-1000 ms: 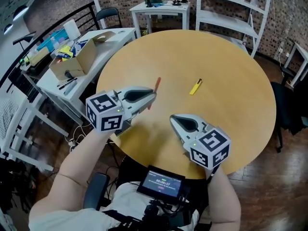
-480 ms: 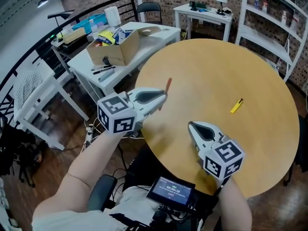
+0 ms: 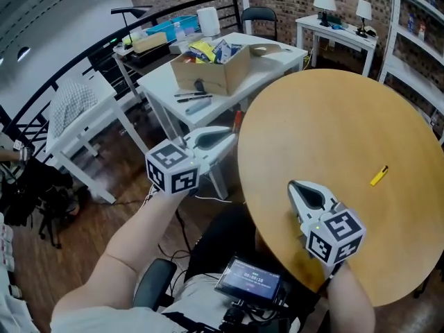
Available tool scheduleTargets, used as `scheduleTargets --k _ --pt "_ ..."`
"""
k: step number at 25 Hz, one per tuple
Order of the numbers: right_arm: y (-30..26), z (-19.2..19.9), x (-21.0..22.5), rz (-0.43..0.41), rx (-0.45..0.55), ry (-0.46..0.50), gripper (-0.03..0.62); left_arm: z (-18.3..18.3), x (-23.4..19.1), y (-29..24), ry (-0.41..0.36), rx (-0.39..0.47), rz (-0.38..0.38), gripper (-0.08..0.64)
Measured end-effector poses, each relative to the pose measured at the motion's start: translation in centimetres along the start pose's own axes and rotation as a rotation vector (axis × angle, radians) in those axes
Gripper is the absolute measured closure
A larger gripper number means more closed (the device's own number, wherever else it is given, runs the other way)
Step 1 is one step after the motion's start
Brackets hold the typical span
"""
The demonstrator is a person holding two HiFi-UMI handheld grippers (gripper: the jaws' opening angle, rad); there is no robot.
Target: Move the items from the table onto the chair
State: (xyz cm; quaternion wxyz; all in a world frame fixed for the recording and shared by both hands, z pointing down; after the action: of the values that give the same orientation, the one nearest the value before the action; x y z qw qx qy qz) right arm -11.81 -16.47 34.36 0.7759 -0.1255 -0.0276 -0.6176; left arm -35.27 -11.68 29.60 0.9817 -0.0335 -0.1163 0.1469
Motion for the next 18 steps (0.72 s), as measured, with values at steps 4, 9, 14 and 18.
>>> scheduleTargets --k 4,9,14,18 --pt "-0.4 -0.1 -0.1 -0.005 0.005 -0.005 0.586 1.7 -3.2 1.7 -0.013 -0.046 -0.088 0.508" --pt "-0.4 -0.1 -0.1 -0.006 0.004 -0.003 0.586 3.1 -7.5 2.6 -0.041 -0.114 -0.182 0.508" --pt "-0.5 -0.1 -0.1 -0.008 0.006 0.006 0.586 3.3 -10.7 1.7 -0.164 -0.208 -0.223 0.508" --pt "-0.6 -0.1 -0.2 -0.009 0.01 0.003 0.586 4.1 -14.5 0.8 -0.258 -0.341 -0.242 0.508"
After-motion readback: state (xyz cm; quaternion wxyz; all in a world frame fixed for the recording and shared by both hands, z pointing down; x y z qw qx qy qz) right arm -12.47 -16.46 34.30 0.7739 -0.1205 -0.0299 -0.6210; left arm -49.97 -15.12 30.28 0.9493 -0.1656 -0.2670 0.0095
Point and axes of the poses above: the fingertips, and each gripper's own axes: y backward along the fingers, x to its right, z out of its underside, the point moved 6 cm from there along y, backward along the fingers, and after that the axes turned 8 degrees about -y, right-handed, at the moved point
